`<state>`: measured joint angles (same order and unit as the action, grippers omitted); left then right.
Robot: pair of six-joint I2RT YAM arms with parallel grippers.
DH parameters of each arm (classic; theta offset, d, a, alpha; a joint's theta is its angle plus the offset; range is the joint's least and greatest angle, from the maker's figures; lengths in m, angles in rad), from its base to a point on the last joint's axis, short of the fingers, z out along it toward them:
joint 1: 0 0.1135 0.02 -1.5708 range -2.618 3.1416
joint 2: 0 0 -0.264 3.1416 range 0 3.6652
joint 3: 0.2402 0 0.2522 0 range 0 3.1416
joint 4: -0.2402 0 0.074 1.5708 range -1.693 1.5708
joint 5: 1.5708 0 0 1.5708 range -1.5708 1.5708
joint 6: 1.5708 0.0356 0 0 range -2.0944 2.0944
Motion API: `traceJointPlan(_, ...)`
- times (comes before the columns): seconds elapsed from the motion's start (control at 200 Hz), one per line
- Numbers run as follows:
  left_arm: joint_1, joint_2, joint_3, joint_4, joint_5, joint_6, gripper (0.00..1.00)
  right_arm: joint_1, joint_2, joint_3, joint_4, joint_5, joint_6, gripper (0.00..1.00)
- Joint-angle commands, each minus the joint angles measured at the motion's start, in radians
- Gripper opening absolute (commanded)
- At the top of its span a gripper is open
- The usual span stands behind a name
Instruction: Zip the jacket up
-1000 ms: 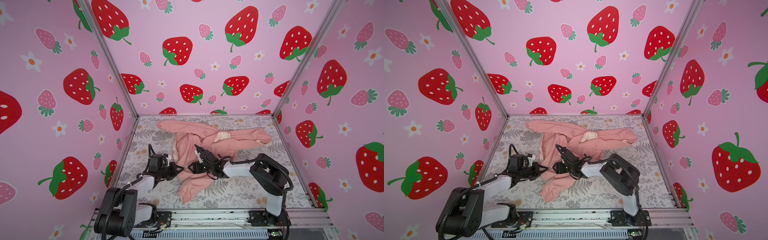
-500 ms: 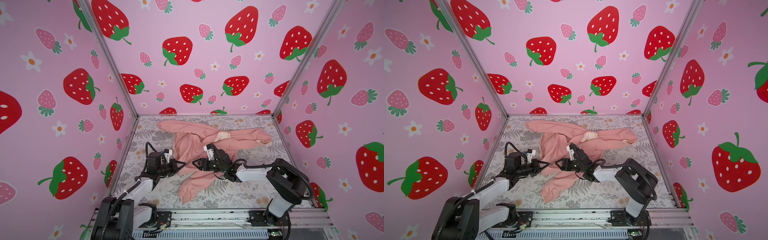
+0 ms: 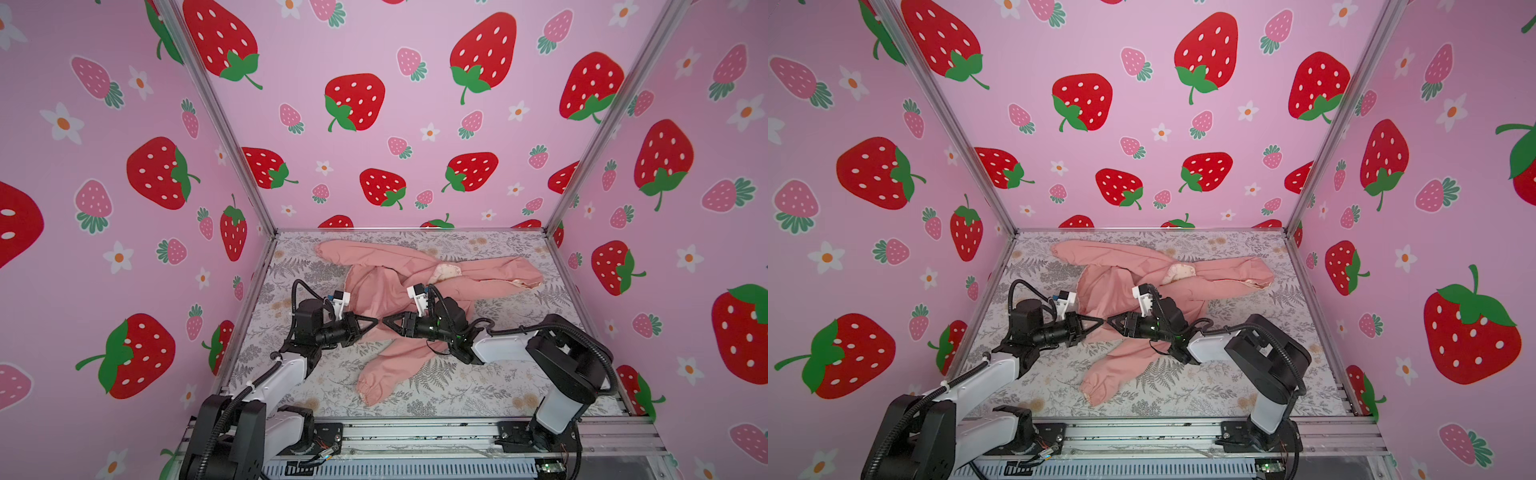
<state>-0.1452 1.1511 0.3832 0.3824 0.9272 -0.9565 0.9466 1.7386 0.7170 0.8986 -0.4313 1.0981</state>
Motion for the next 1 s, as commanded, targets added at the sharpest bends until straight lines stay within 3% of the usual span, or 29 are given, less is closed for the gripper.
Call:
traceJointPlan(0.0,-0.007,0.011,0.047,0.034,0.053,-0.037,0.00,-0.004,0.021,0.033,0.062,-0.021,0.000,0.49)
traceJointPlan(0.585,-0.007,0.032,0.046,0.067,0.079,-0.070,0.00,-0.016,0.096,0.062,0.173,-0.073,0.054,0.38)
traceJointPlan(0.995,-0.007,0.035,0.046,0.070,0.073,-0.071,0.00,-0.017,0.090,0.028,0.240,-0.073,0.095,0.23)
